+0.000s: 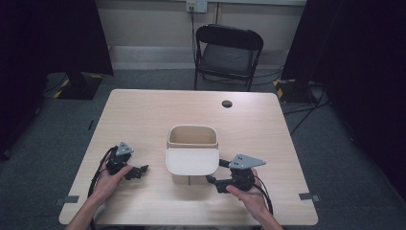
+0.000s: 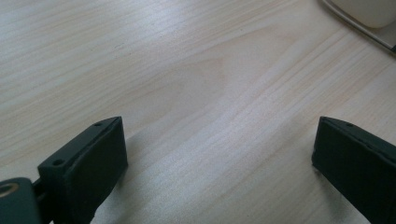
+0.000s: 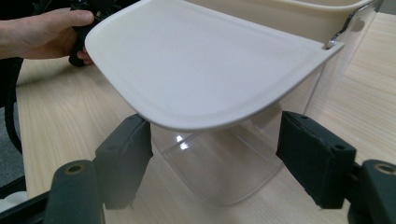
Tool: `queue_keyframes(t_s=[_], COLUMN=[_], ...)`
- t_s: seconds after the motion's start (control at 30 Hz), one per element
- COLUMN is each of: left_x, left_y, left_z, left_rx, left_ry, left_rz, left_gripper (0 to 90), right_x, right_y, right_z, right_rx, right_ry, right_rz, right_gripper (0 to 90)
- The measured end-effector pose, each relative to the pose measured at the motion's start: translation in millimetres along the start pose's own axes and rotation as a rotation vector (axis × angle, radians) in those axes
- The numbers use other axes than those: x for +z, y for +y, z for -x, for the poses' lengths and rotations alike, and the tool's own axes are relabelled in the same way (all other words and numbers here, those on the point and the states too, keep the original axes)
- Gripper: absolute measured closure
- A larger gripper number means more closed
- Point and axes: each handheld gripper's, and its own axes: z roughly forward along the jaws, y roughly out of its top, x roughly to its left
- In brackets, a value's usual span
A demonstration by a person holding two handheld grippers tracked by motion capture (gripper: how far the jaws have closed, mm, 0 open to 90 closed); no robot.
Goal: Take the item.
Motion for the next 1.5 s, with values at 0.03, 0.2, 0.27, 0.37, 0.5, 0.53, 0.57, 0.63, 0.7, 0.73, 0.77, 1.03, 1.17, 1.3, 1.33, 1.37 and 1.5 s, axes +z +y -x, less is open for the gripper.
queue_keyframes(t_s=[0.03, 0.2, 0.27, 0.37, 0.5, 0.53, 0.57, 0.63, 0.7, 0.73, 0.77, 1.03, 1.17, 1.3, 1.33, 1.37, 1.5], left_x=[0.0, 0.0, 0.0, 0.0, 0.0, 0.0, 0.0, 0.0, 0.1, 0.1, 0.1, 0.0, 0.1, 0.0, 0.0, 0.0, 0.0], left_y=[0.0, 0.0, 0.0, 0.0, 0.0, 0.0, 0.0, 0.0, 0.0, 0.0, 0.0, 0.0, 0.0, 0.0, 0.0, 0.0, 0.0], left_z=[0.0, 0.1, 0.0, 0.0, 0.0, 0.0, 0.0, 0.0, 0.1, 0.1, 0.1, 0.0, 0.1, 0.0, 0.0, 0.1, 0.1], left_rx=[-0.001, -0.001, 0.000, 0.000, 0.000, 0.000, 0.000, 0.000, -0.001, -0.001, -0.001, 0.000, -0.001, -0.001, -0.001, -0.001, -0.001], left_ry=[0.000, 0.000, 0.000, 0.000, 0.000, 0.000, 0.000, 0.000, 0.000, 0.000, 0.000, 0.000, 0.000, 0.000, 0.000, 0.000, 0.000], left_rz=[0.000, 0.000, 0.000, 0.000, 0.000, 0.000, 0.000, 0.000, 0.001, 0.001, 0.001, 0.000, 0.001, 0.001, 0.001, 0.001, 0.001], left_gripper=[2.6, 2.6, 2.6, 2.6, 2.6, 2.6, 2.6, 2.6, 2.6, 2.6, 2.6, 2.6, 2.6, 2.6, 2.6, 2.6, 2.6], right_x=[-0.5, -0.5, -0.7, -1.3, -1.7, -1.4, -1.5, -1.5, -1.6, -1.6, -1.6, -3.3, -4.1, -3.8, -3.9, -4.0, -4.6], right_y=[0.5, 1.1, 1.2, 2.2, 3.4, 3.6, 3.7, 3.7, 3.9, 4.1, 4.1, 5.2, 6.6, 6.9, 7.1, 7.5, 8.9], right_z=[0.0, 0.4, 0.5, 0.4, 0.6, 0.5, 0.6, 0.6, 0.7, 0.6, 0.6, 0.1, 0.1, -0.1, 0.0, 0.2, 0.1], right_rx=[-0.002, -0.005, -0.005, -0.006, -0.001, -0.002, -0.002, -0.002, -0.002, -0.004, -0.004, 0.005, 0.008, 0.009, 0.008, 0.006, 0.010], right_ry=[0.000, 0.004, 0.002, 0.003, 0.007, 0.007, 0.005, 0.007, 0.006, 0.005, 0.005, 0.002, 0.004, 0.003, 0.004, 0.005, 0.005], right_rz=[0.002, 0.004, 0.003, 0.007, 0.009, 0.011, 0.011, 0.013, 0.014, 0.016, 0.016, 0.025, 0.033, 0.033, 0.034, 0.036, 0.044], right_gripper=[25.9, 26.0, 26.0, 25.9, 25.1, 25.0, 24.8, 24.8, 24.7, 24.7, 24.7, 24.4, 24.3, 24.5, 24.6, 24.5, 24.5])
